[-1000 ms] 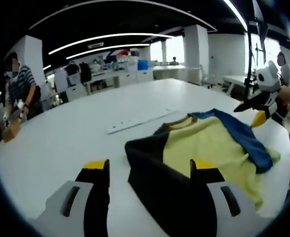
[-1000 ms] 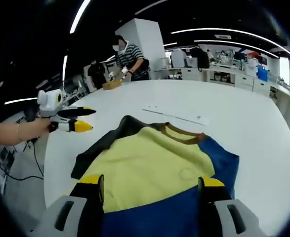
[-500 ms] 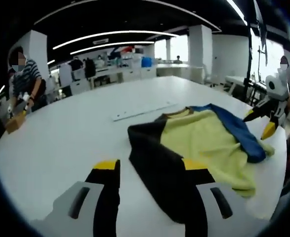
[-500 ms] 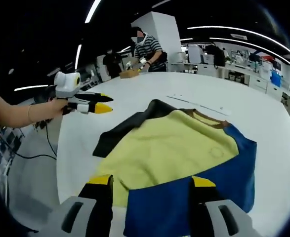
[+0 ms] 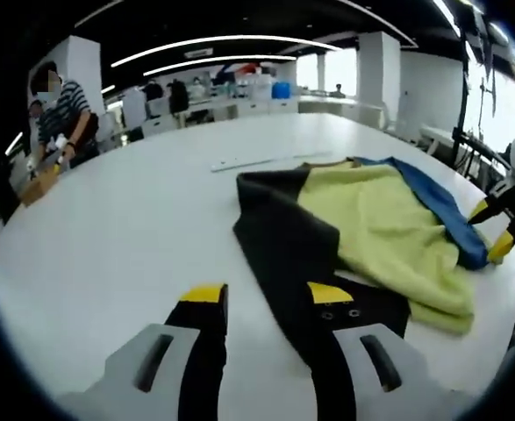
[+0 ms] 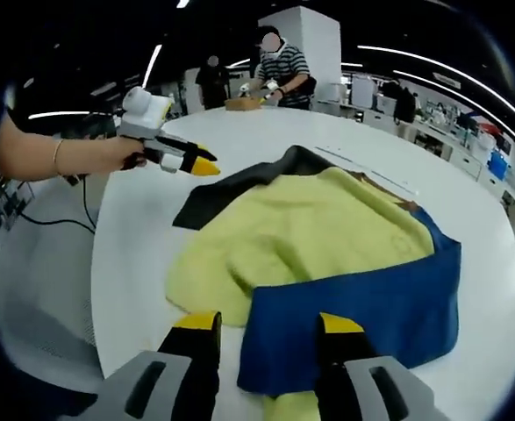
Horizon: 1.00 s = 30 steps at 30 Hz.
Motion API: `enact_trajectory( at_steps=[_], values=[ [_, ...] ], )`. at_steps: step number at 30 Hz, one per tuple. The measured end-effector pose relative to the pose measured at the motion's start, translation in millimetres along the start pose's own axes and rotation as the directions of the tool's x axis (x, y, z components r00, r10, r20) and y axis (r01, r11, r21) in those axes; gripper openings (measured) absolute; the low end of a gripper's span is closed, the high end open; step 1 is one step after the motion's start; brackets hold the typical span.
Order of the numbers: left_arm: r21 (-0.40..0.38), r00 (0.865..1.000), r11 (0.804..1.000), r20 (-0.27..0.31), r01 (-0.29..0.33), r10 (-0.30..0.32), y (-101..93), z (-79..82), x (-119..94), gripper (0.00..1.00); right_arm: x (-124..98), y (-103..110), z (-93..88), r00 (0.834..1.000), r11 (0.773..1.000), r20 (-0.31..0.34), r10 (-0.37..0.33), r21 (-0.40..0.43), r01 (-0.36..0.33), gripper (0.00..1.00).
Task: Fold the garment on the visible template until the final outline fits inside the template.
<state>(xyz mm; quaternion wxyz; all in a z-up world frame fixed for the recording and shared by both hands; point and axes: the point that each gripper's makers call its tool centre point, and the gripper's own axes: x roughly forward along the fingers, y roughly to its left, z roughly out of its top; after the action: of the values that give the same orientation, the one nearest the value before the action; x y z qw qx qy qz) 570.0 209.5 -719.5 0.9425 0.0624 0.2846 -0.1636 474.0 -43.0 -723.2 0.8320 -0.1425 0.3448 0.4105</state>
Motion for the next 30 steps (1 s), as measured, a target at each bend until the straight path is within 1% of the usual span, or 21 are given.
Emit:
enact_trajectory(
  at_steps=[5, 8, 12, 15, 16, 17, 19, 20, 21, 22, 25, 26, 29, 30],
  values=[
    [-0.019, 1.000, 1.000, -0.018, 0.004, -0.005, -4.4, -6.7, 1, 0.29, 3, 2, -8.0, 1.000, 0.999, -0.013, -0.026, -0.023, 0.025, 0.30],
    [-0.026, 0.999, 1.000, -0.048, 0.006, -0.007, -7.3, -13.2, 1, 0.25, 6, 4, -15.5, 0.999, 0.999, -0.027, -0.036, -0.017, 0.036, 0.22],
    [-0.027, 0.998, 1.000, -0.067, 0.010, -0.012, -10.9, -17.5, 1, 0.22, 8, 4, -22.3, 0.998, 0.999, -0.038, -0.046, -0.012, 0.045, 0.20],
    [-0.038, 0.997, 0.999, -0.082, -0.007, 0.004, -10.8, -22.7, 2, 0.21, 9, -1, -26.6, 0.996, 0.997, -0.049, -0.080, -0.022, 0.079, 0.13],
    [-0.035, 0.996, 0.999, -0.089, -0.008, 0.005, -11.2, -24.6, 3, 0.20, 9, -1, -27.4, 0.995, 0.997, -0.052, -0.082, -0.021, 0.081, 0.12],
    [-0.035, 0.995, 0.999, -0.097, -0.010, 0.007, -11.8, -27.1, 3, 0.20, 10, -1, -26.1, 0.996, 0.997, -0.041, -0.078, -0.008, 0.077, 0.12],
    [-0.056, 0.994, 0.998, -0.108, -0.006, 0.000, -13.9, -30.0, 4, 0.18, 11, -1, -25.4, 0.996, 0.997, -0.032, -0.082, 0.005, 0.083, 0.10],
    [-0.081, 0.995, 0.997, -0.097, -0.012, 0.004, -14.5, -28.9, 4, 0.17, 11, -2, -26.1, 0.995, 0.996, -0.034, -0.091, 0.004, 0.091, 0.08],
    [-0.106, 0.995, 0.994, -0.098, -0.014, 0.003, -15.9, -29.7, 4, 0.16, 11, -3, -27.0, 0.994, 0.995, -0.038, -0.099, -0.001, 0.099, 0.06],
    [-0.107, 0.996, 0.994, -0.094, -0.015, 0.005, -15.5, -28.8, 5, 0.15, 12, -3, -27.0, 0.994, 0.995, -0.037, -0.101, -0.002, 0.101, 0.05],
    [-0.106, 0.994, 0.994, -0.106, -0.024, 0.013, -16.4, -28.2, 5, 0.13, 12, -2, -25.5, 0.994, 0.994, -0.032, -0.107, 0.001, 0.107, 0.01],
    [-0.116, 0.994, 0.993, -0.106, -0.024, 0.011, -15.9, -27.4, 7, 0.11, 12, -3, -25.1, 0.993, 0.994, -0.030, -0.112, -0.004, 0.111, 0.01],
    [-0.134, 0.993, 0.990, -0.113, -0.047, 0.031, -14.1, -27.9, 8, 0.09, 11, -2, -23.5, 0.992, 0.993, -0.025, -0.120, 0.004, 0.120, 0.00],
    [-0.147, 0.993, 0.988, -0.116, -0.043, 0.026, -15.8, -28.0, 8, 0.06, 9, -2, -22.1, 0.992, 0.992, -0.019, -0.125, 0.007, 0.125, 0.00]
  ],
)
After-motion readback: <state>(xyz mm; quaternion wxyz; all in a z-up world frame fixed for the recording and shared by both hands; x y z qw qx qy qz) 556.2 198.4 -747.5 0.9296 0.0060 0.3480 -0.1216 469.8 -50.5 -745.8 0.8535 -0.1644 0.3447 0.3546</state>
